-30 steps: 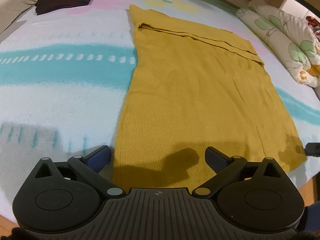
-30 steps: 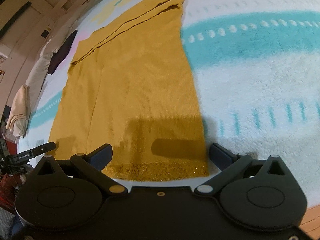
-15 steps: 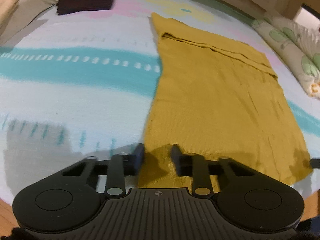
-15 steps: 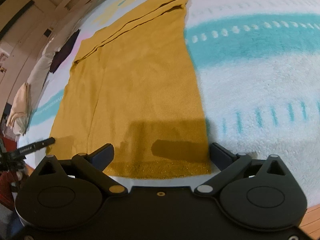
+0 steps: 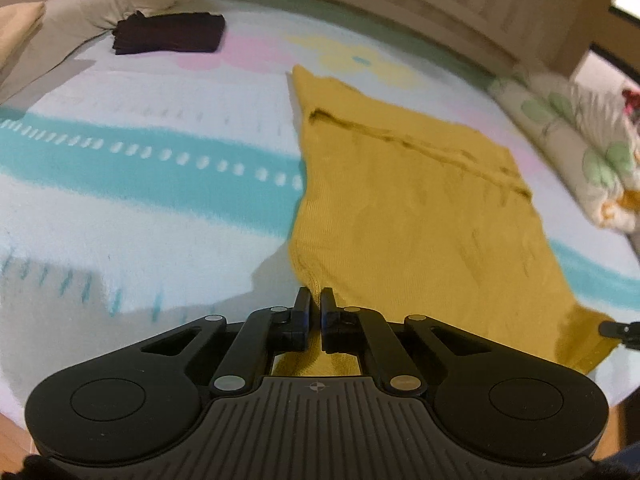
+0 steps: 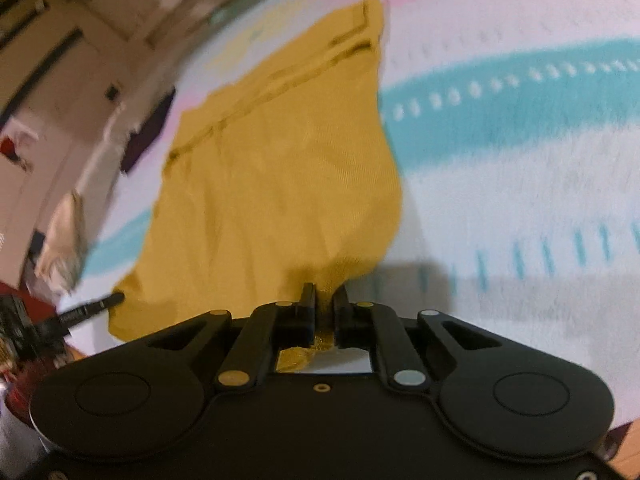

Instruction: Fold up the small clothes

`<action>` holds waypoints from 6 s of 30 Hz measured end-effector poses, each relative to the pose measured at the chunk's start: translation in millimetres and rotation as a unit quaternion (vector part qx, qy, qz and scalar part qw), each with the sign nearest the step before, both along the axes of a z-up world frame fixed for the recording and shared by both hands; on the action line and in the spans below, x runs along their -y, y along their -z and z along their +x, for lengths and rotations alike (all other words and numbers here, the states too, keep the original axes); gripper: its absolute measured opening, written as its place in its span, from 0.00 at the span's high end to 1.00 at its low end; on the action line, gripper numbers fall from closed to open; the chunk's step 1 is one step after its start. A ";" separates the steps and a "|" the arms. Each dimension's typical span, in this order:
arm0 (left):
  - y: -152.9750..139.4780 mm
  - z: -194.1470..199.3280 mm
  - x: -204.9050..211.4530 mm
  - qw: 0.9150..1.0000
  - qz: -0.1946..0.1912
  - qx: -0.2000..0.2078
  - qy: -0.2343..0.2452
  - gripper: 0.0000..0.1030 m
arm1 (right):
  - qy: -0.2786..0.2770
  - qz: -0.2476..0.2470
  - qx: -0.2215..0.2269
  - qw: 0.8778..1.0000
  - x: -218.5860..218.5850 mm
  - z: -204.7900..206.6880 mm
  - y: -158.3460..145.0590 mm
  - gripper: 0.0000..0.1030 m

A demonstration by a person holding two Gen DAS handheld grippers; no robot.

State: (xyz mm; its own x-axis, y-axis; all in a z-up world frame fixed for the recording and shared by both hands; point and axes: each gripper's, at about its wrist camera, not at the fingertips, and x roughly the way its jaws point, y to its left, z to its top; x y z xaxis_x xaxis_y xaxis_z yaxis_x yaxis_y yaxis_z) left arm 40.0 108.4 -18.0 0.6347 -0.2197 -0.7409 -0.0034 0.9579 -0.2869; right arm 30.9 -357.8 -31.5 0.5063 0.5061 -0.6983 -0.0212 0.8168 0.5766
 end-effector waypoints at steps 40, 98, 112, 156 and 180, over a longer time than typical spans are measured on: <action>-41.7 230.9 -1.5 0.997 -0.030 0.050 -0.056 0.96 | 0.123 0.036 0.099 0.987 1.6 216.6 -44.7 0.85; 34.2 322.2 60.1 0.991 0.094 0.033 0.086 0.60 | -0.046 -0.205 0.181 0.961 -84.5 290.3 15.7 0.47; 12.2 330.9 47.4 0.997 0.063 0.004 0.054 0.60 | 0.019 -0.191 0.186 0.964 -64.5 307.3 -8.3 0.41; 22.6 195.5 81.0 0.976 0.130 -0.072 0.158 0.17 | -0.142 -0.256 0.046 0.955 -50.6 187.9 22.5 0.00; 27.6 218.8 89.3 0.989 0.062 -0.062 0.119 0.17 | 0.021 0.071 0.044 0.996 10.8 263.4 47.0 0.00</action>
